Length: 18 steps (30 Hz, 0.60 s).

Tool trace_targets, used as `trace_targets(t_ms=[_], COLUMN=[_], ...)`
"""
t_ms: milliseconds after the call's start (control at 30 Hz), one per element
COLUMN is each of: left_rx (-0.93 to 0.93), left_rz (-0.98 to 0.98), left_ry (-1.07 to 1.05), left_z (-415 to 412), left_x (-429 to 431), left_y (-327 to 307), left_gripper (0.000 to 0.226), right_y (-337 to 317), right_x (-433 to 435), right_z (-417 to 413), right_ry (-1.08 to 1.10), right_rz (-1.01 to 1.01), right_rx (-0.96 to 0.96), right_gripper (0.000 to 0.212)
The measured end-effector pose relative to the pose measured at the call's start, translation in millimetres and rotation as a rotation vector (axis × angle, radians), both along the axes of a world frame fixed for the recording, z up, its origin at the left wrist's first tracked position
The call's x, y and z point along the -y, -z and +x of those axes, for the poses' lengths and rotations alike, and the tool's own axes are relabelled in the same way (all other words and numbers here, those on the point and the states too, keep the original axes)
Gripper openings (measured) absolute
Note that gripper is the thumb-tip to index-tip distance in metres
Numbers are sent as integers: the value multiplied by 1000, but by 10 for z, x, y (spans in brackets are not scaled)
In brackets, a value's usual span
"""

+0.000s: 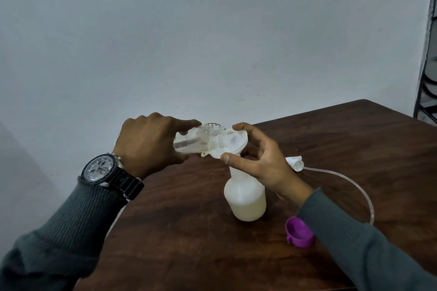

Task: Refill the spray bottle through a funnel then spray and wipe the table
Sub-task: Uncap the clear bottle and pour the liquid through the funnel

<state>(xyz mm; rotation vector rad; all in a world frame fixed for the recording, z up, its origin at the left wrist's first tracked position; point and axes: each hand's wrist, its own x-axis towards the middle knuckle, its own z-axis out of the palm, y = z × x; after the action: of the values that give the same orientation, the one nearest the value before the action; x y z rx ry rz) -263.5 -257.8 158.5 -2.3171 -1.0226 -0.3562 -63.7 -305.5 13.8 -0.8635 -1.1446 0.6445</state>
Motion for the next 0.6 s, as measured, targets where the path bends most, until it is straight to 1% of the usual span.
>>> trace_targets(t_ms=[433,600], left_rx=[-34,-37], left_rz=[88,159], left_ry=[32,102], left_z=[72,115], left_x=[-7,-25], left_y=[-54,-37], left_gripper=[64,61], right_y=[-2,5], right_x=[35,14], right_z=[16,21], right_ry=[-3,9], right_rz=[-16,-10], right_rx=[-24,-12], right_gripper=[58,60])
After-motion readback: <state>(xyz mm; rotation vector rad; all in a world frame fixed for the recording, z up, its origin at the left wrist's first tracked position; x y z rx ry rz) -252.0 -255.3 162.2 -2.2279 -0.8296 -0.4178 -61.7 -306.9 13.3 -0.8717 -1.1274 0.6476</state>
